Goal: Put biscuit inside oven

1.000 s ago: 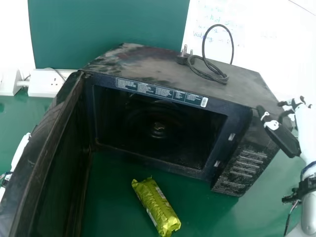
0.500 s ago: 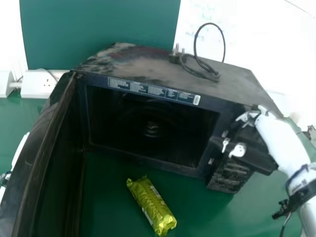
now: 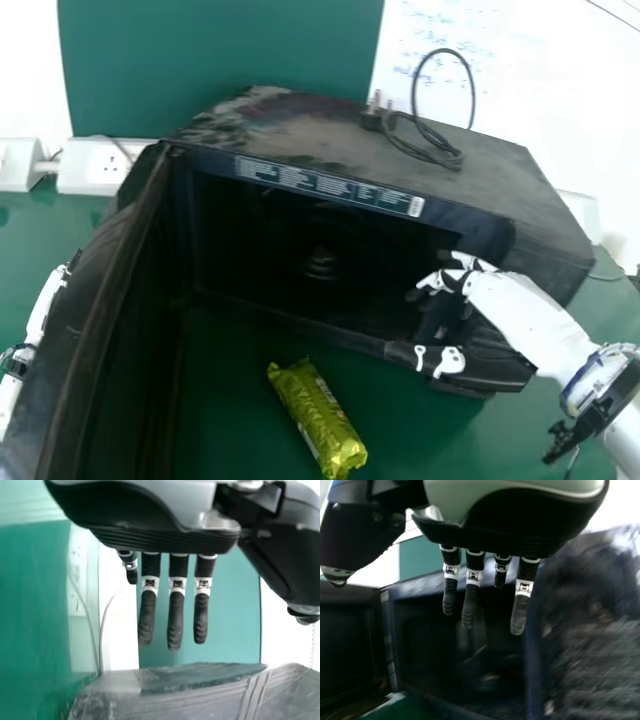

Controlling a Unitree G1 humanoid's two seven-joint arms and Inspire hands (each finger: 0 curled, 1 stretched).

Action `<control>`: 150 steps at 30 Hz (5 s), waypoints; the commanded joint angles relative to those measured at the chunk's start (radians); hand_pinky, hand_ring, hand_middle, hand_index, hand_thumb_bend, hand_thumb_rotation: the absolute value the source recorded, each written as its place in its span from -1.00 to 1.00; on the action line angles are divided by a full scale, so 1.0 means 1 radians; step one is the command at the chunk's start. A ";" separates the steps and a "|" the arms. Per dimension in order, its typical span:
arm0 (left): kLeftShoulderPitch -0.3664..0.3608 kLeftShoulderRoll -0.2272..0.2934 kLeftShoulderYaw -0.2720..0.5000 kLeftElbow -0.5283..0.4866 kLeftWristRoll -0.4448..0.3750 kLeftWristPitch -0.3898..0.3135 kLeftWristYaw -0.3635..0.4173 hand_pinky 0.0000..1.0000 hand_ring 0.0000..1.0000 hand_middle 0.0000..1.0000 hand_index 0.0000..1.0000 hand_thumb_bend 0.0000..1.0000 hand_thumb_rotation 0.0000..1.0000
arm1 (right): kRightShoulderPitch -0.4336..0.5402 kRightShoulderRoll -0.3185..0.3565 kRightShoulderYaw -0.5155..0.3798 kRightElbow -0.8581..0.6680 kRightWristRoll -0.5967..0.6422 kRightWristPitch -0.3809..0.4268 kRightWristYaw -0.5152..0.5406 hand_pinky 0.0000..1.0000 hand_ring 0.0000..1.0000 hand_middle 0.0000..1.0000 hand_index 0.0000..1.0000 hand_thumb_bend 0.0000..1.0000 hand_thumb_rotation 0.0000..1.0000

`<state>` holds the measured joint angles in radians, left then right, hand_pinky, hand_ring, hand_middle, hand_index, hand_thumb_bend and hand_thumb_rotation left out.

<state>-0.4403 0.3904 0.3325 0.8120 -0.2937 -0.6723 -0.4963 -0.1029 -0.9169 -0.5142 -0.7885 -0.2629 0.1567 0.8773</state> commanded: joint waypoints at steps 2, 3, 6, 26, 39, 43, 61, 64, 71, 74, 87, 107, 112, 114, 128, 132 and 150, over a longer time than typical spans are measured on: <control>-0.003 -0.003 -0.003 0.008 0.008 -0.011 0.005 -0.36 -0.27 -0.15 -0.01 0.03 -0.88 | 0.029 0.013 0.007 0.003 -0.008 -0.067 -0.053 0.02 0.26 0.35 0.51 1.00 0.04; -0.003 -0.003 -0.004 0.007 0.010 -0.011 0.007 -0.37 -0.28 -0.15 -0.01 0.03 -0.88 | 0.043 0.036 0.012 0.021 -0.016 -0.111 -0.091 -0.01 0.25 0.34 0.50 1.00 0.12; -0.005 -0.005 -0.004 0.007 0.010 -0.009 0.007 -0.37 -0.28 -0.15 -0.01 0.03 -0.88 | 0.067 0.066 0.024 0.059 -0.023 -0.195 -0.157 -0.08 0.20 0.30 0.49 1.00 0.13; -0.016 -0.030 -0.015 -0.004 0.017 -0.011 0.006 -0.38 -0.30 -0.15 -0.01 0.03 -0.88 | -0.123 -0.233 0.209 0.008 0.047 0.151 0.084 0.12 0.49 0.65 0.71 1.00 0.01; -0.006 -0.034 -0.035 -0.049 0.041 0.007 0.038 -0.38 -0.29 -0.16 -0.01 0.03 -0.88 | -0.185 -0.253 0.441 -0.104 -0.215 0.455 0.071 0.14 0.49 0.65 0.68 1.00 0.03; 0.002 -0.037 -0.043 -0.074 0.059 0.017 0.057 -0.38 -0.29 -0.16 -0.01 0.03 -0.87 | -0.186 -0.222 0.512 -0.121 -0.279 0.520 0.080 0.23 0.57 0.69 0.68 1.00 0.08; 0.009 -0.045 -0.060 -0.111 0.071 0.026 0.075 -0.37 -0.26 -0.14 -0.01 0.03 -0.86 | -0.162 0.060 0.793 -0.088 -0.490 0.601 0.000 0.26 0.64 0.72 0.79 1.00 0.10; 0.011 -0.046 -0.062 -0.121 0.078 0.033 0.084 -0.36 -0.26 -0.14 -0.01 0.03 -0.86 | -0.160 0.092 0.820 -0.098 -0.537 0.630 0.034 0.25 0.67 0.74 0.77 1.00 0.11; 0.019 -0.048 -0.067 -0.151 0.087 0.058 0.105 -0.37 -0.27 -0.14 -0.01 0.03 -0.87 | -0.175 0.135 0.885 -0.097 -0.683 0.638 0.162 0.37 0.74 0.81 0.80 1.00 0.15; 0.019 -0.047 -0.071 -0.153 0.080 0.058 0.100 -0.37 -0.27 -0.13 -0.01 0.03 -0.87 | -0.171 0.151 0.897 -0.094 -0.755 0.602 0.210 0.41 0.75 0.82 0.80 1.00 0.19; 0.021 -0.041 -0.082 -0.166 0.102 0.063 0.122 -0.38 -0.29 -0.14 -0.01 0.03 -0.86 | -0.106 0.331 0.847 -0.063 -0.989 0.495 0.366 0.63 0.86 0.90 0.91 0.99 0.18; 0.033 -0.044 -0.089 -0.216 0.108 0.099 0.131 -0.38 -0.30 -0.14 -0.01 0.03 -0.86 | 0.020 0.625 0.828 0.034 -1.240 0.248 0.355 0.80 0.94 0.98 1.00 0.90 0.16; 0.029 -0.045 -0.088 -0.211 0.109 0.097 0.127 -0.39 -0.30 -0.15 -0.01 0.03 -0.86 | 0.038 0.697 0.838 0.074 -1.323 0.198 0.349 0.84 0.95 0.99 0.99 0.89 0.15; 0.031 -0.045 -0.088 -0.217 0.111 0.104 0.131 -0.39 -0.30 -0.15 -0.01 0.03 -0.86 | 0.045 0.723 0.845 0.097 -1.367 0.181 0.337 0.83 0.93 0.98 0.99 0.90 0.15; 0.036 -0.048 -0.090 -0.241 0.108 0.121 0.132 -0.39 -0.31 -0.15 -0.01 0.03 -0.86 | 0.078 0.838 0.845 0.220 -1.509 0.111 0.261 0.91 0.92 0.96 0.97 0.87 0.12; 0.035 -0.048 -0.089 -0.239 0.105 0.120 0.128 -0.39 -0.30 -0.14 -0.01 0.03 -0.86 | 0.088 0.850 0.844 0.250 -1.523 0.109 0.226 0.90 0.92 0.96 0.97 0.84 0.10; 0.023 -0.043 -0.084 -0.210 0.105 0.094 0.114 -0.39 -0.30 -0.15 -0.01 0.03 -0.86 | 0.095 0.835 0.841 0.268 -1.590 0.044 0.197 -0.74 -0.60 -0.06 0.49 0.11 -1.00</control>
<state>-0.4144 0.3483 0.2474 0.5953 -0.1797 -0.5677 -0.3811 -0.0642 -0.0714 0.3360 -0.5567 -1.8602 0.2132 1.0252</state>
